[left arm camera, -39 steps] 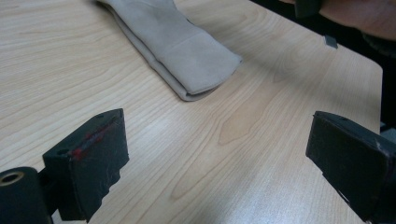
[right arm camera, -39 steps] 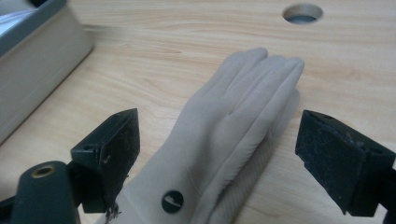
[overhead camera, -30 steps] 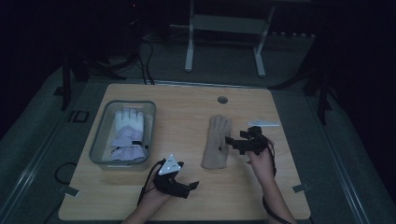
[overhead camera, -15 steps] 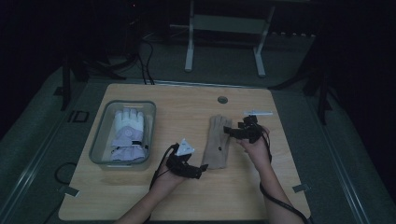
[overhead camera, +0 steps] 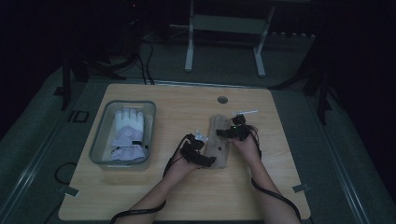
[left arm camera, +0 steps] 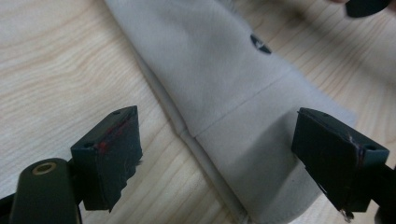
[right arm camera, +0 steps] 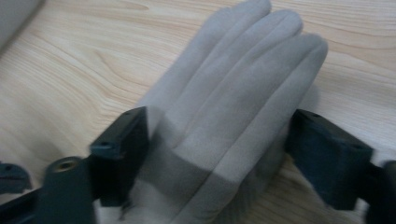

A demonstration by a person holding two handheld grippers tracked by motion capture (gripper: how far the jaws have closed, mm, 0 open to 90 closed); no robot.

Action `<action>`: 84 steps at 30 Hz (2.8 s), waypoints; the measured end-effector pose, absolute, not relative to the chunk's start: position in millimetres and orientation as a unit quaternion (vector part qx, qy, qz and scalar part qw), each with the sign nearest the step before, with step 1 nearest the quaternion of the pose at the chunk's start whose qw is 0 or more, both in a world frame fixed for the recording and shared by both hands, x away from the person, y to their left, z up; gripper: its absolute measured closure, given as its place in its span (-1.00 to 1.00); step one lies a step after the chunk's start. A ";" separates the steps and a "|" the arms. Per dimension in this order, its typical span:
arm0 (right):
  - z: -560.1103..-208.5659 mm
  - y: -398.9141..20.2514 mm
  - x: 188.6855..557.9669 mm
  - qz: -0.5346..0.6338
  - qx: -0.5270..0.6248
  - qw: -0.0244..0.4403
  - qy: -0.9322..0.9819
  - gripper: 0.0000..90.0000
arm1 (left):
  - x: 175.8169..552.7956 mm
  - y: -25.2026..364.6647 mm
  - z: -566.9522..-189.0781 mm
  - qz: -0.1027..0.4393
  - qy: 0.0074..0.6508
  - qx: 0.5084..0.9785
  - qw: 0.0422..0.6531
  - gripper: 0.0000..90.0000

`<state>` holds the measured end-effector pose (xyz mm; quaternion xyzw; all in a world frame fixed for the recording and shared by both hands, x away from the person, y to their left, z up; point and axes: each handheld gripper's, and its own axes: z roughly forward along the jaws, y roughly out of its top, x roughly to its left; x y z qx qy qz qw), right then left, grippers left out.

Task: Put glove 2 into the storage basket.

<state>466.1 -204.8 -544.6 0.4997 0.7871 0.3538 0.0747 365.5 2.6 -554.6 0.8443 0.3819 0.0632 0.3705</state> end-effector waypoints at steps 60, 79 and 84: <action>-443.7 -125.6 442.5 0.428 0.385 0.100 0.811 0.65 | 331.7 75.6 -479.2 0.072 0.411 0.807 0.418 0.78; -396.0 -41.3 444.6 0.440 0.322 0.102 0.832 0.65 | 317.2 156.0 -441.8 0.116 0.449 0.782 0.416 0.78; -388.3 -10.6 444.4 0.443 0.305 0.096 0.837 0.65 | 310.1 182.6 -435.7 0.127 0.465 0.773 0.413 0.78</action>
